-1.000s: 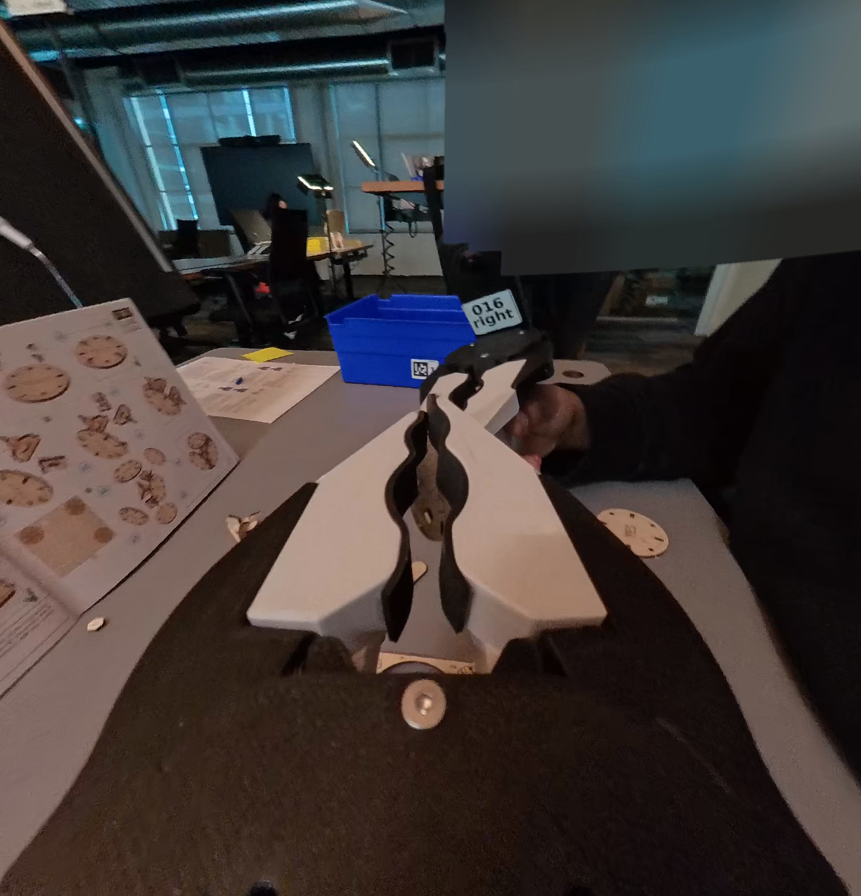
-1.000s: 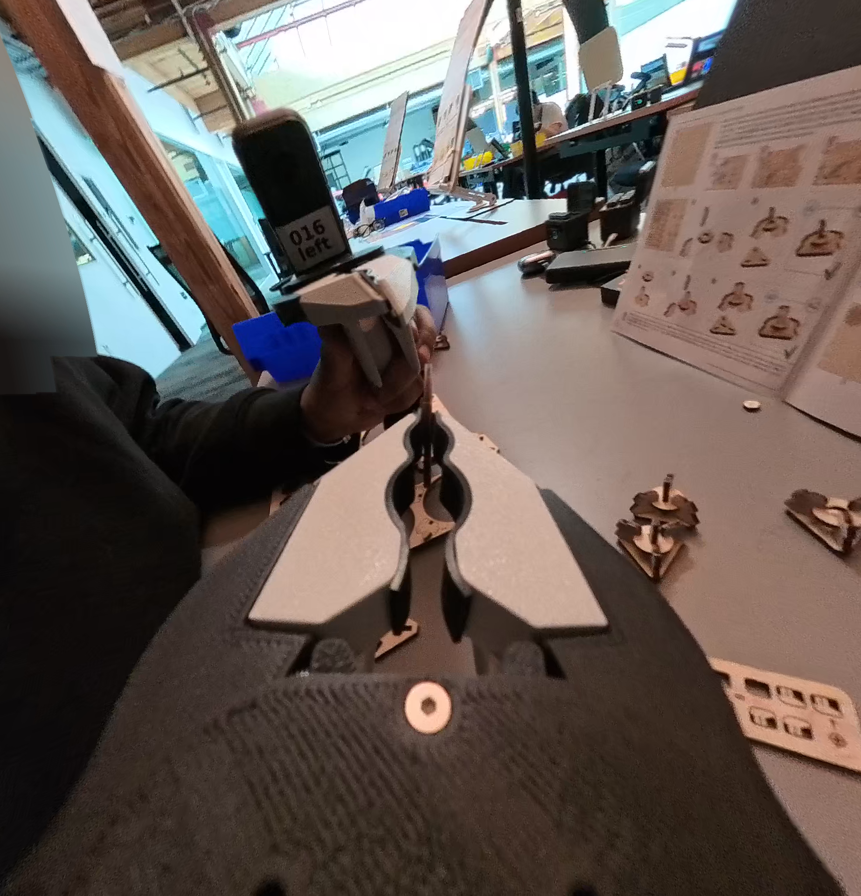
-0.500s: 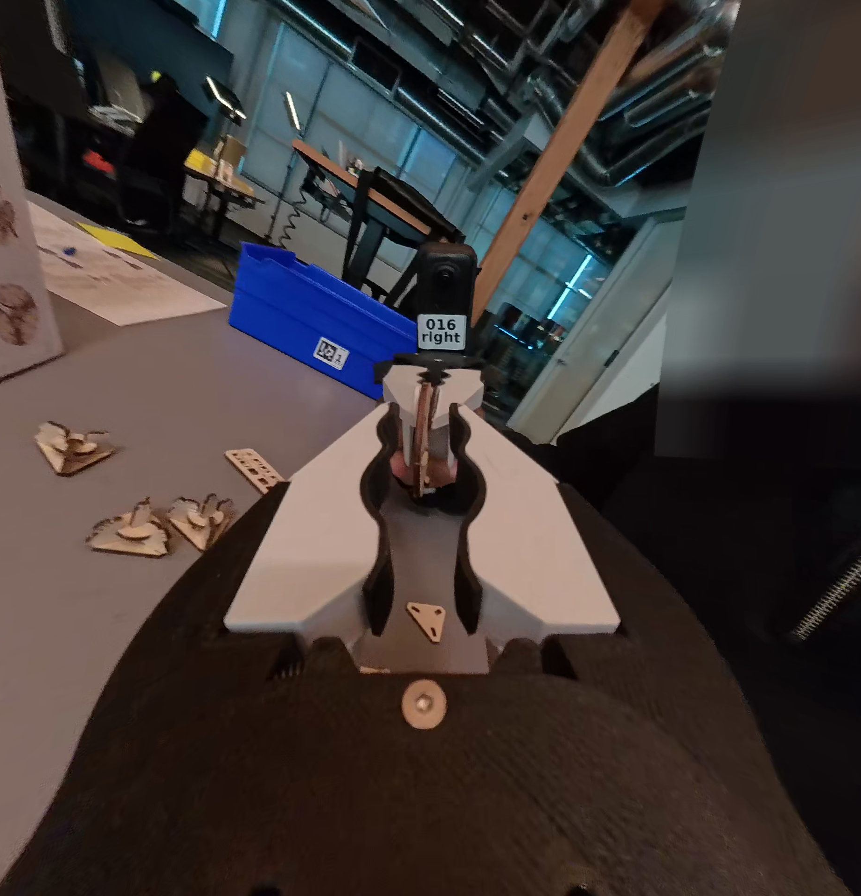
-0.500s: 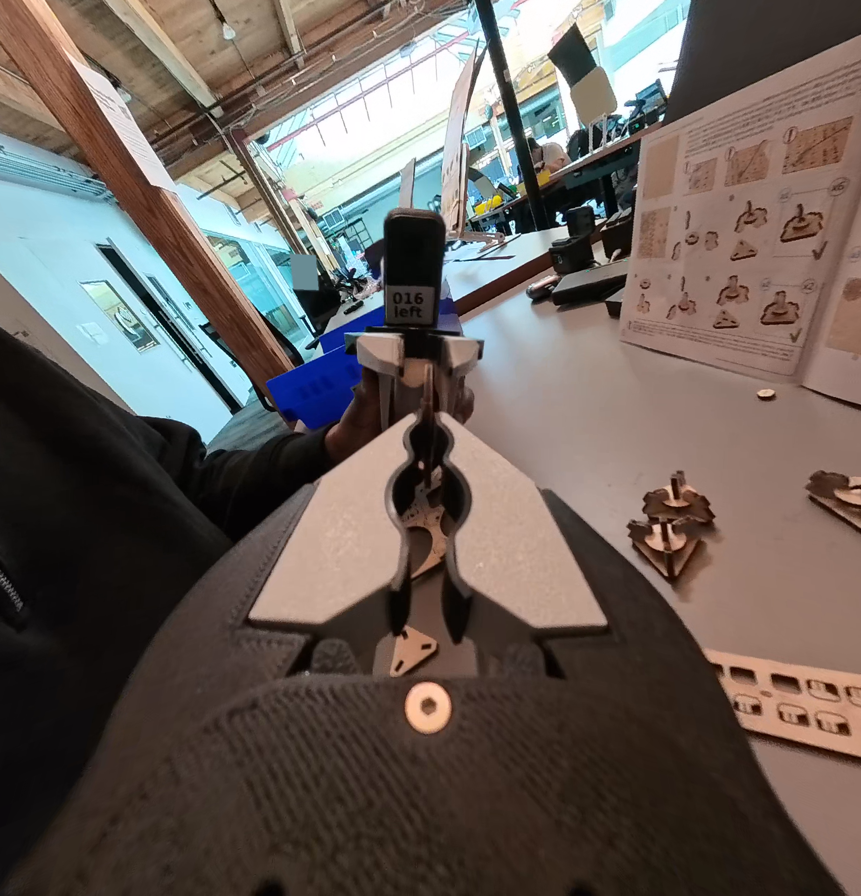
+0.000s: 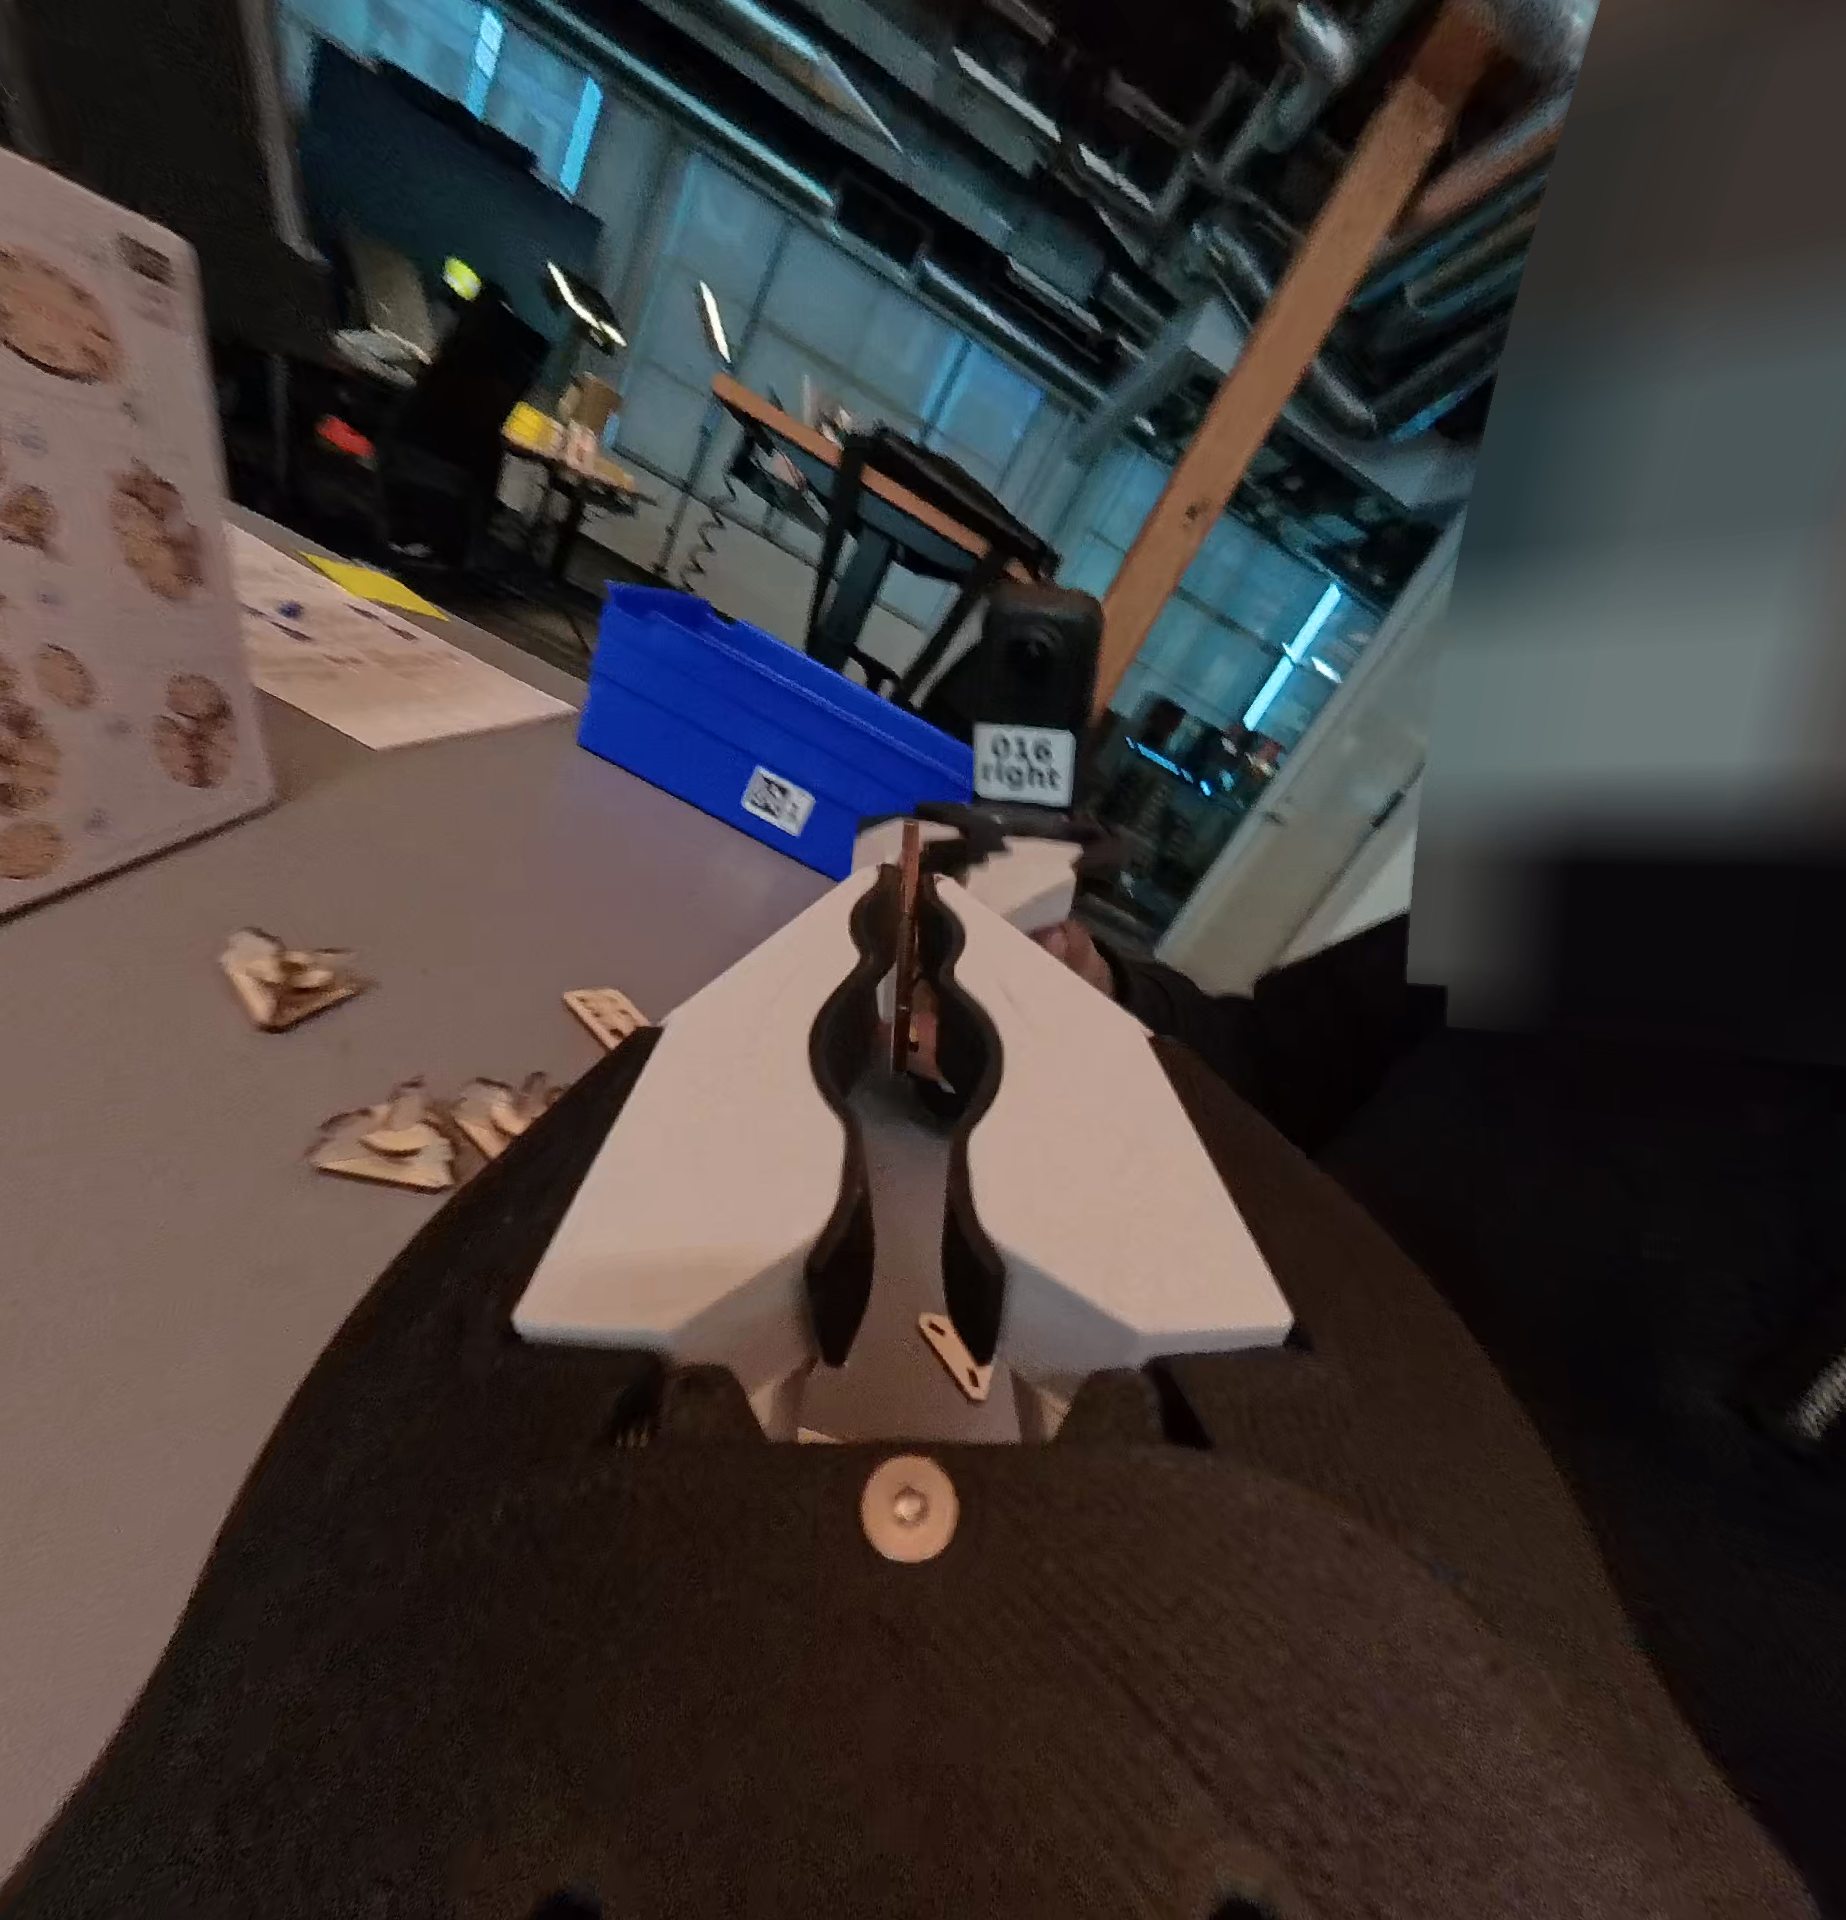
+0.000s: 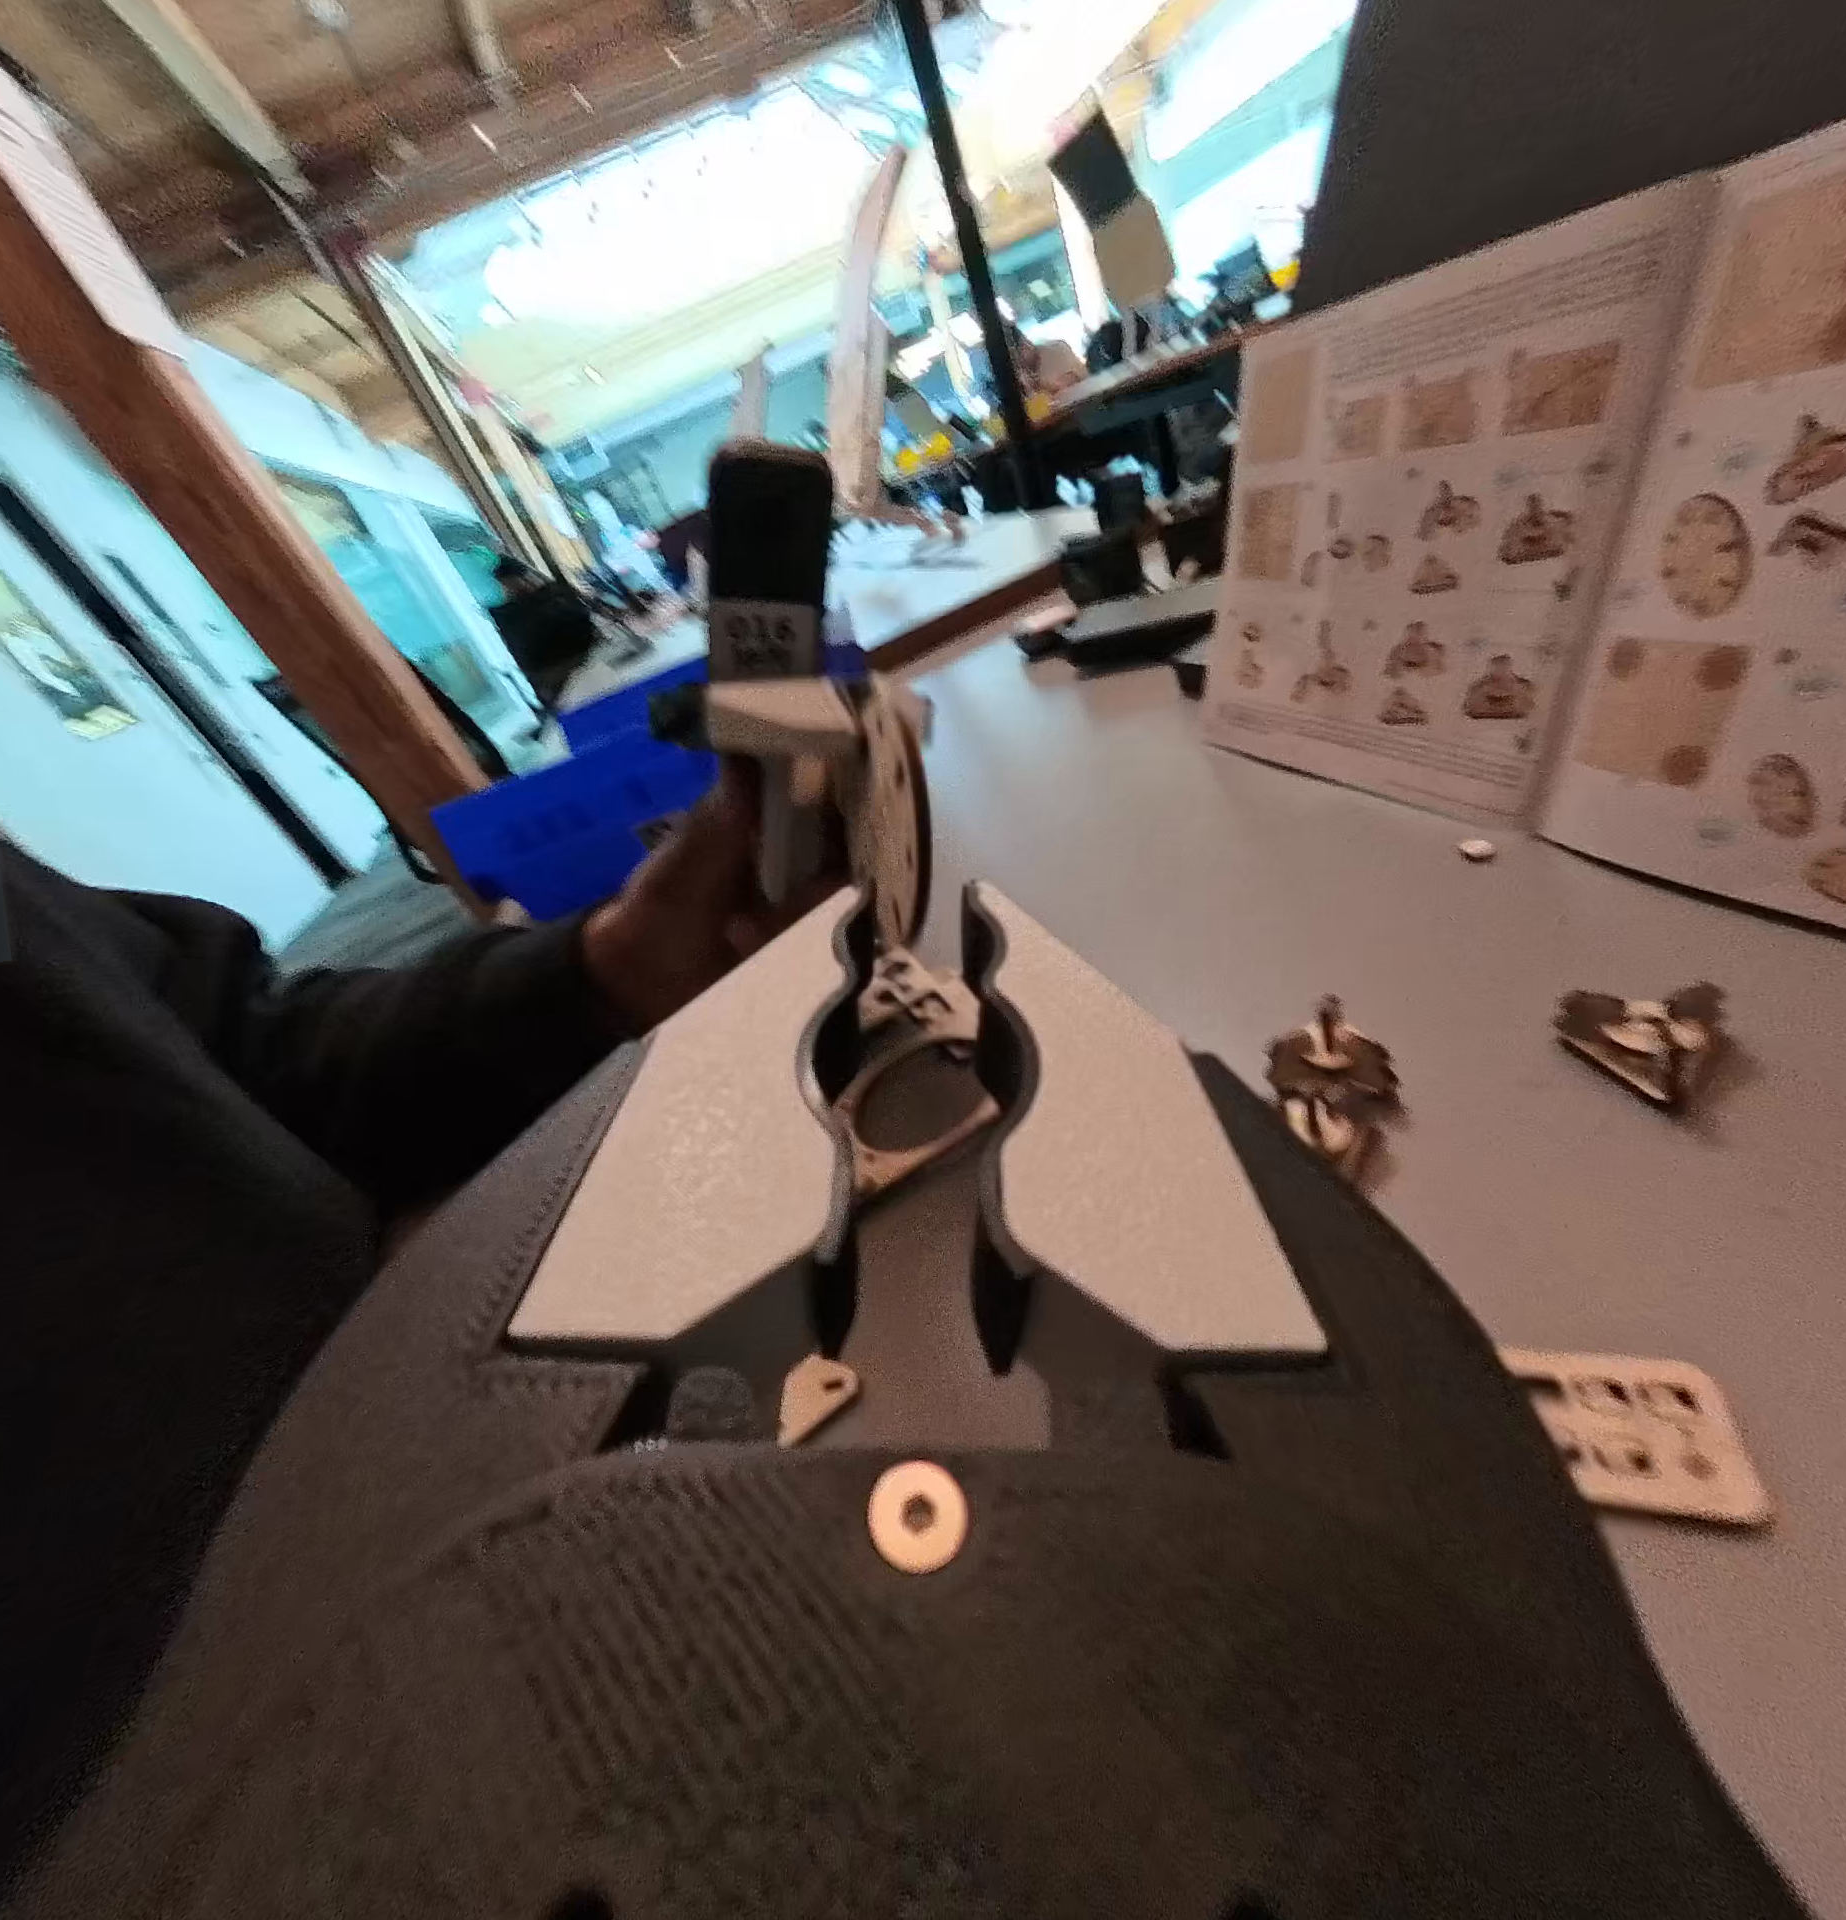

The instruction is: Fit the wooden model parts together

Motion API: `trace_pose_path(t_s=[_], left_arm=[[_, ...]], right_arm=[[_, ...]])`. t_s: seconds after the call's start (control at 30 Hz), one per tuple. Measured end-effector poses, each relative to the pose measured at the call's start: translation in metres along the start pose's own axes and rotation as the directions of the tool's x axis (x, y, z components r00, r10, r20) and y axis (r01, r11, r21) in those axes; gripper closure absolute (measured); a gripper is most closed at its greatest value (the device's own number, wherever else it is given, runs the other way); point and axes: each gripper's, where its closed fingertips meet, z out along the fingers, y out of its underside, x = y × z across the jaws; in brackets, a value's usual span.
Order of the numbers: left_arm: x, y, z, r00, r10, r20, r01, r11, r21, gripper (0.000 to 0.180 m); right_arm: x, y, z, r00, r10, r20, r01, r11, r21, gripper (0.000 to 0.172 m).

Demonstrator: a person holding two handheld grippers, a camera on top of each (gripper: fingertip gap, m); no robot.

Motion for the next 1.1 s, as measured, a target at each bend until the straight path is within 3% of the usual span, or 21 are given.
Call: trace_pose_path(t_s=[0.07,0.17,0.3,0.77,1.1], left_arm=[[-0.009,-0.016,-0.013,0.999,-0.017,0.050,0.012,0.996,0.090,0.180],[-0.019,-0.030,-0.028,0.990,0.011,0.139,-0.033,0.987,0.159,0.180],[-0.023,-0.031,-0.031,0.985,0.014,0.171,-0.042,0.986,0.164,0.180],[-0.017,-0.023,-0.021,0.982,0.067,0.175,-0.085,0.991,0.102,0.180],[-0.017,-0.025,-0.022,0.984,0.059,0.168,-0.080,0.990,0.116,0.180]], right_arm=[[0.010,0.020,0.003,0.996,-0.046,-0.077,0.034,0.989,-0.146,0.155],[0.005,0.061,0.012,0.983,-0.159,-0.087,0.115,0.916,-0.384,0.146],[-0.012,0.097,0.025,0.949,-0.312,-0.038,0.247,0.815,-0.523,0.147],[-0.015,0.124,0.034,0.924,-0.381,-0.011,0.287,0.716,-0.637,0.159],[-0.014,0.121,0.034,0.931,-0.364,-0.019,0.274,0.732,-0.624,0.168]])
